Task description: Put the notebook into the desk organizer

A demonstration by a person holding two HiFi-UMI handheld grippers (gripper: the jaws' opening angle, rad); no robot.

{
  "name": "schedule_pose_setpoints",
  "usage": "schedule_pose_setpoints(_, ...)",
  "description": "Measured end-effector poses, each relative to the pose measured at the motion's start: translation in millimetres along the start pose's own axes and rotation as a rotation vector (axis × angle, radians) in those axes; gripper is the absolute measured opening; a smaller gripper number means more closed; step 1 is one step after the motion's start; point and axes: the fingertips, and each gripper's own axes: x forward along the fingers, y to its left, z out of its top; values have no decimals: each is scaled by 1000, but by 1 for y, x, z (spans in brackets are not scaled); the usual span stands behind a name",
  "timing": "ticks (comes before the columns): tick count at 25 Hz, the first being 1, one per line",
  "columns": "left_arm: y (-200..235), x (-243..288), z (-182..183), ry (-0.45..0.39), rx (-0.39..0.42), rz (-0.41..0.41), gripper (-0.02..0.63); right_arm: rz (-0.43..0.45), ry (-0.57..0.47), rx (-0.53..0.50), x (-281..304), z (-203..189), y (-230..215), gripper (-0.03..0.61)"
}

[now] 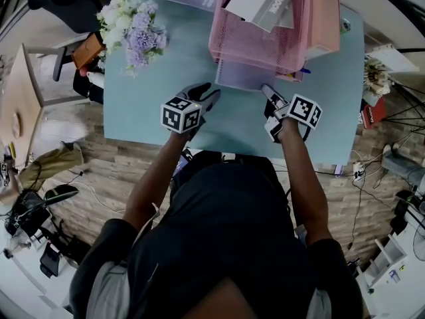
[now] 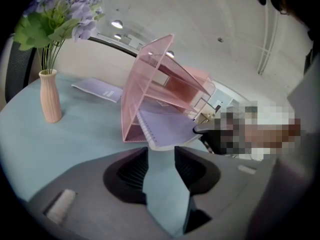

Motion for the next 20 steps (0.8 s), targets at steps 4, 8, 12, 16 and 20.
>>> schedule_pose_setpoints(4, 4, -3, 0, -1, -3, 7, 189, -7, -14, -1, 8, 13, -3, 31)
schedule_pose_setpoints(8, 6, -5, -1, -1, -8, 11, 189, -21, -32, -6, 14, 26, -7, 31)
schedule_pose_setpoints(12, 8, -7, -1, -3, -10, 15, 189, -37, -44, -22, 20, 36, -9, 32)
schedule_pose_setpoints(16, 6, -9, -1, -7, -7, 16, 189, -65, -56, -61, 24, 44, -12, 32)
schedule_pose_setpoints(20, 7, -13, 0, -14, -5, 18, 189, -117, -57, -136, 28, 49, -14, 37)
